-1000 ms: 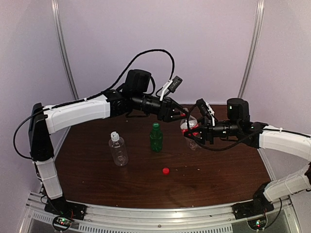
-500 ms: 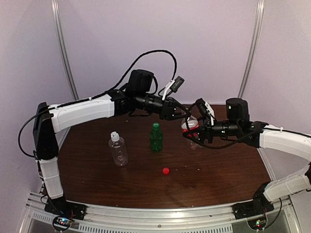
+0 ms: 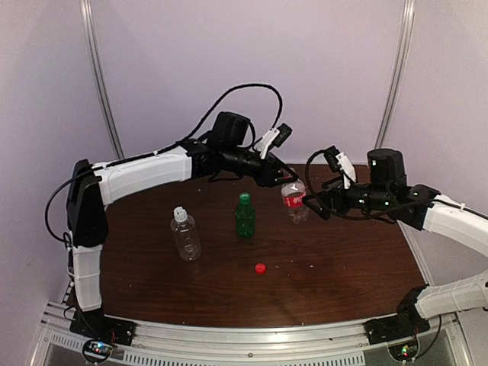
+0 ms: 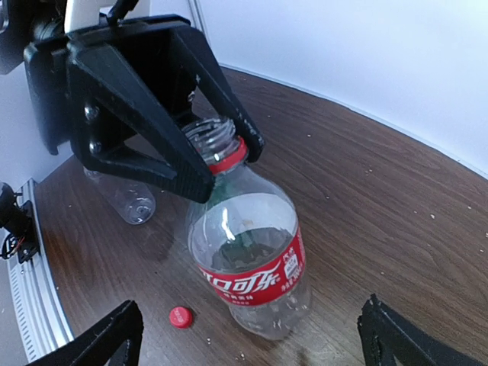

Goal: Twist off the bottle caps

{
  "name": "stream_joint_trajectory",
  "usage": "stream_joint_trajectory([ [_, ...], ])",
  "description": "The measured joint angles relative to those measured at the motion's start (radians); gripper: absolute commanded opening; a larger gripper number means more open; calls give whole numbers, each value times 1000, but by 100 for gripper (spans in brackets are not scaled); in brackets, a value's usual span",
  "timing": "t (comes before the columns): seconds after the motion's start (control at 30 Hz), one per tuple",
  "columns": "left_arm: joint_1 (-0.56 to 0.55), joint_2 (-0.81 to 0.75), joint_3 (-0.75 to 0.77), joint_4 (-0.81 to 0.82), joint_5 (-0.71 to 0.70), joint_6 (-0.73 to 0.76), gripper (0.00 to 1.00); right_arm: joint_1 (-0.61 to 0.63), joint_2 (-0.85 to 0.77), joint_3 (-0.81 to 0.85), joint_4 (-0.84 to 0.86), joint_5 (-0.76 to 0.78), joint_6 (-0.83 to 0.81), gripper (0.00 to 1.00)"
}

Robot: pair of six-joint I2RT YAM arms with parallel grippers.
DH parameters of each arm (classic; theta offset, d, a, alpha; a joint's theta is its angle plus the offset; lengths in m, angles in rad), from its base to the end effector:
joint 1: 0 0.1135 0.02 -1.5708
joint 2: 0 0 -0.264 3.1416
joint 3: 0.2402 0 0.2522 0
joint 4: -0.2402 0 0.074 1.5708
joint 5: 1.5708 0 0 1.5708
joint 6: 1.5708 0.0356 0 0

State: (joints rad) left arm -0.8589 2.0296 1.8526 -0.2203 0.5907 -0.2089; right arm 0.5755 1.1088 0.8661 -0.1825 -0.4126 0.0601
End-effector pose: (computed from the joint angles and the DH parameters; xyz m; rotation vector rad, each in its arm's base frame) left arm 0.3012 -0.3795 0.3261 1.0634 1.8377 -1.2492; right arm 0.2033 0.1489 0.3052 -0.7837 1.8966 0.8141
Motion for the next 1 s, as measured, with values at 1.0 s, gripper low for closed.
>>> stream_joint_trajectory([
  [1.0,-35,266,171,-207,-209,241,13,-23,-75,-23,-92,231,67,100],
])
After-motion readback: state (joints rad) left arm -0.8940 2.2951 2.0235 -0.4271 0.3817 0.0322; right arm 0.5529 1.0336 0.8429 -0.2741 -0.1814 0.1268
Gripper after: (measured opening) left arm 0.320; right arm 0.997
